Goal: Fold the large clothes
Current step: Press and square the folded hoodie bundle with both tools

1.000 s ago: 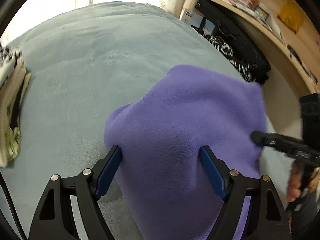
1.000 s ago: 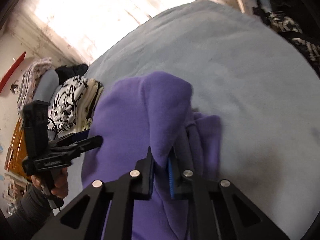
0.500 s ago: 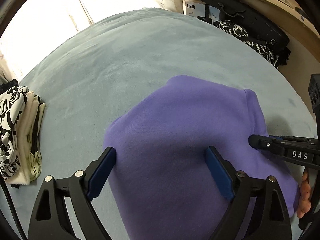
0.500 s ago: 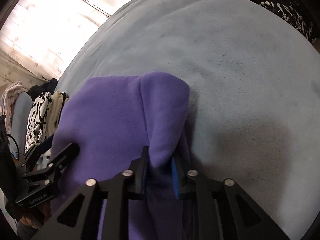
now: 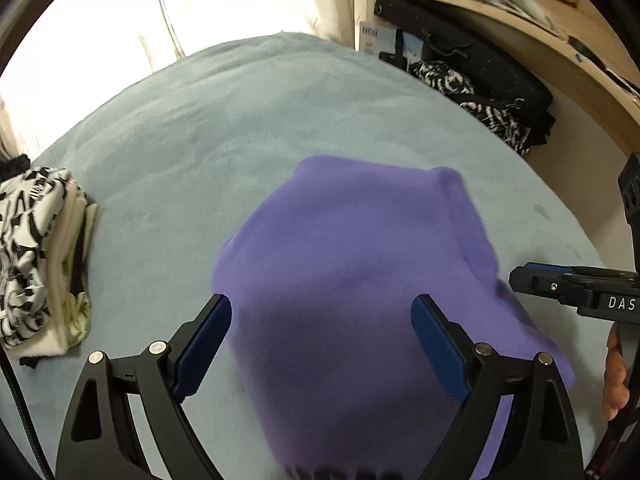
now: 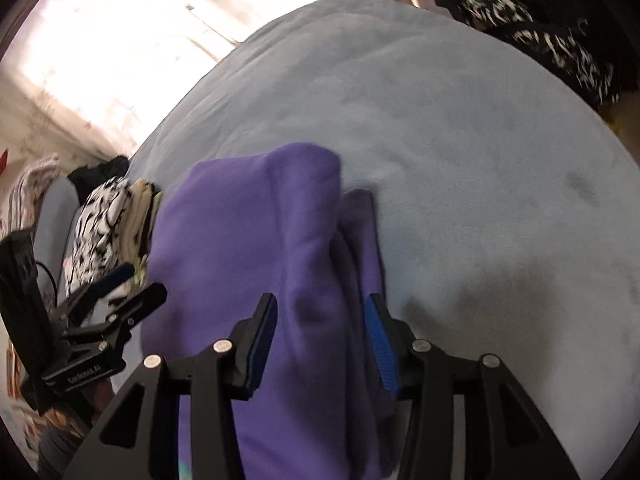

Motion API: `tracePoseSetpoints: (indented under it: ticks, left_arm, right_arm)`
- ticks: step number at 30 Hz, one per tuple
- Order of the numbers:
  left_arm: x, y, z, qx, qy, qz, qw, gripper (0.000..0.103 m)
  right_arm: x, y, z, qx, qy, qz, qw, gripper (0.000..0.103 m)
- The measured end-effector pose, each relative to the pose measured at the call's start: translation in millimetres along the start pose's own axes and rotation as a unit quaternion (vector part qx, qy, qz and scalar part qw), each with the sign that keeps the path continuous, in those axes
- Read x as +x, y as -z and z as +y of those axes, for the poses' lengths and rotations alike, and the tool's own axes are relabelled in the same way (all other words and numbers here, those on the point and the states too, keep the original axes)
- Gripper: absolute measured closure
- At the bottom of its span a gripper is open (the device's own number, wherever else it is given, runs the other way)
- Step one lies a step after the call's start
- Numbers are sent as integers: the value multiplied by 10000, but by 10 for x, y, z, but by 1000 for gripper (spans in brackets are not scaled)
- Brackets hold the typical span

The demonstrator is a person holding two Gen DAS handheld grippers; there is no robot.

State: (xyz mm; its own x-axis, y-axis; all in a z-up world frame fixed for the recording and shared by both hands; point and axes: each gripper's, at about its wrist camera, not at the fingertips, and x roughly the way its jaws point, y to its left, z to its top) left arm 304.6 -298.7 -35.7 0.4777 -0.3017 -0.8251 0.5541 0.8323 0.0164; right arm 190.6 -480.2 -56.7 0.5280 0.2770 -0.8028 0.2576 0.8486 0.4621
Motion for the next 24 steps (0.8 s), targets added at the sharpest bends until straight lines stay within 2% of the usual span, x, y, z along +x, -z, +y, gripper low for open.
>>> tracePoseSetpoints:
  ticks: [4, 10, 14, 17, 20, 24]
  left_arm:
    - [-283, 200, 47, -172, 217, -26, 9996, 13]
    - [-407, 683, 102, -526, 539, 177, 9970, 13]
    - [-329, 963, 80, -640, 667, 429, 9948, 13]
    - [-269, 1154, 71, -766, 758, 623, 9922, 13]
    - [-226, 1270, 134, -891, 875, 662, 9900, 13]
    - [-92, 1383, 214, -1109, 1044, 780, 9853, 11]
  right_arm:
    - [-125, 160, 93, -227, 13, 116, 9997, 57]
    - [-60, 476, 35, -482, 233, 409, 9977, 57]
    - [-21, 670, 11, -637, 491, 442, 9958, 78]
    - [-65, 782, -22, -473, 478, 585, 9960, 88]
    - [-40, 939, -67, -407, 435, 767, 9953, 90]
    - [63, 994, -156, -140, 378, 751, 9964, 90]
